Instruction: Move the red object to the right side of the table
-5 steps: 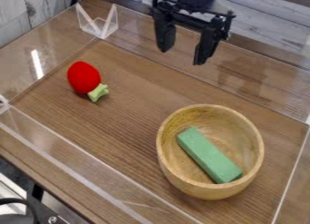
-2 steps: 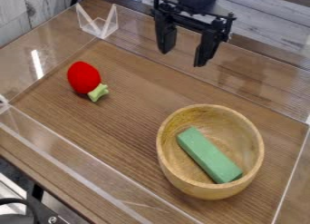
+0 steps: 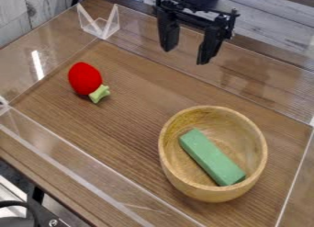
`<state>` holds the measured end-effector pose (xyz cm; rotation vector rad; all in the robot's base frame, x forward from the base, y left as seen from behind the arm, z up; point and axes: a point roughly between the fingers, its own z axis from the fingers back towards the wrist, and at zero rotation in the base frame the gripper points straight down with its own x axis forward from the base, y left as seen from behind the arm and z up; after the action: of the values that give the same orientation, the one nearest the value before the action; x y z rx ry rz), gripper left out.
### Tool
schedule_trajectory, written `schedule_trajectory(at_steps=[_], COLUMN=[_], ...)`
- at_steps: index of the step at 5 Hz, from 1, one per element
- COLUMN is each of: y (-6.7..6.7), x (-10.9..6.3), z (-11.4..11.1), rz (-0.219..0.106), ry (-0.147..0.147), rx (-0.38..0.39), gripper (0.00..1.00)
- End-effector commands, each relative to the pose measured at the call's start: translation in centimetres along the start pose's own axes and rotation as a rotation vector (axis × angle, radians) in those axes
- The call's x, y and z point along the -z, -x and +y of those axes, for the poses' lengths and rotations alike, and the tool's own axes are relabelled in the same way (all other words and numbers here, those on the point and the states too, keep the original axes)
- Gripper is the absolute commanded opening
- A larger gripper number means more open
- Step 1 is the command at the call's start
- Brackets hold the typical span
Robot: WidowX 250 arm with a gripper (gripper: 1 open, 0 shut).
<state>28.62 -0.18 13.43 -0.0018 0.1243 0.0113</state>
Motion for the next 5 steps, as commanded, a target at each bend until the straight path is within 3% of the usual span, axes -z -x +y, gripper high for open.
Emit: schedule_trajectory(at_steps=[1,2,3,5], y=[-0.4,-0.3,-0.1,1.5], x=[-1.3,-1.1,0.2,1.8], z=[0.3,0.2,0.7,7.7], rz=[-0.043,-0.034,-0.005,-0.038], ry=[0.003,0.002,0.004,0.013], rx=[-0.015,-0.015,-0.025,-0.170], gripper=[1.00,1.00,1.00,1.00])
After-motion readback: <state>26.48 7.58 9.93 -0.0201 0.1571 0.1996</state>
